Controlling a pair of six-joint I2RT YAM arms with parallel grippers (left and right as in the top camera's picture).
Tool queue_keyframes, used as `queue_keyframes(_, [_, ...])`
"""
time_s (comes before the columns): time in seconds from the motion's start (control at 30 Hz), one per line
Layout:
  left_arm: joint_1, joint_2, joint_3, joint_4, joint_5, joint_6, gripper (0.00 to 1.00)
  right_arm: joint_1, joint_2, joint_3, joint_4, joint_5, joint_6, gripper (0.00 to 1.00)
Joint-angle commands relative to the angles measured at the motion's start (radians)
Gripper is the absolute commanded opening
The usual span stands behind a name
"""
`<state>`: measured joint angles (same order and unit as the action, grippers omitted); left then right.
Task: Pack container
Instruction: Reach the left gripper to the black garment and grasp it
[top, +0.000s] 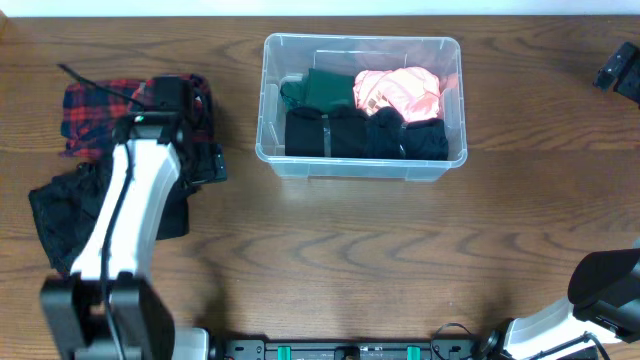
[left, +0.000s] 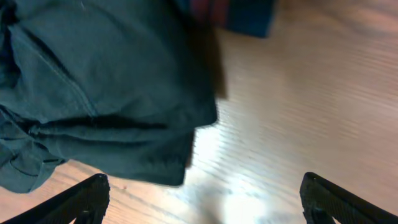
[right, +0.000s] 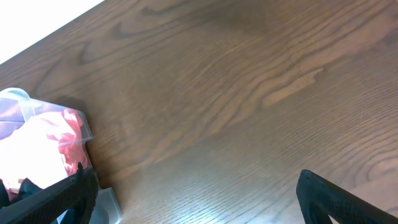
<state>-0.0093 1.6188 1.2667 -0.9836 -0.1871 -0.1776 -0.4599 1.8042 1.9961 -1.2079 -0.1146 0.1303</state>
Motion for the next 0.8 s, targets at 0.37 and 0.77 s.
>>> queue_keyframes(0.37, [0.004,0.208,0.012,0.117,-0.286,-0.091,0.98,-0.005,0.001,0.004,0.000,0.003,0.014,0.99])
queue_keyframes(0.77, [0.004,0.306,0.012,0.130,-0.360,-0.079,0.98,-0.005,0.001,0.004,0.000,0.003,0.014,0.99])
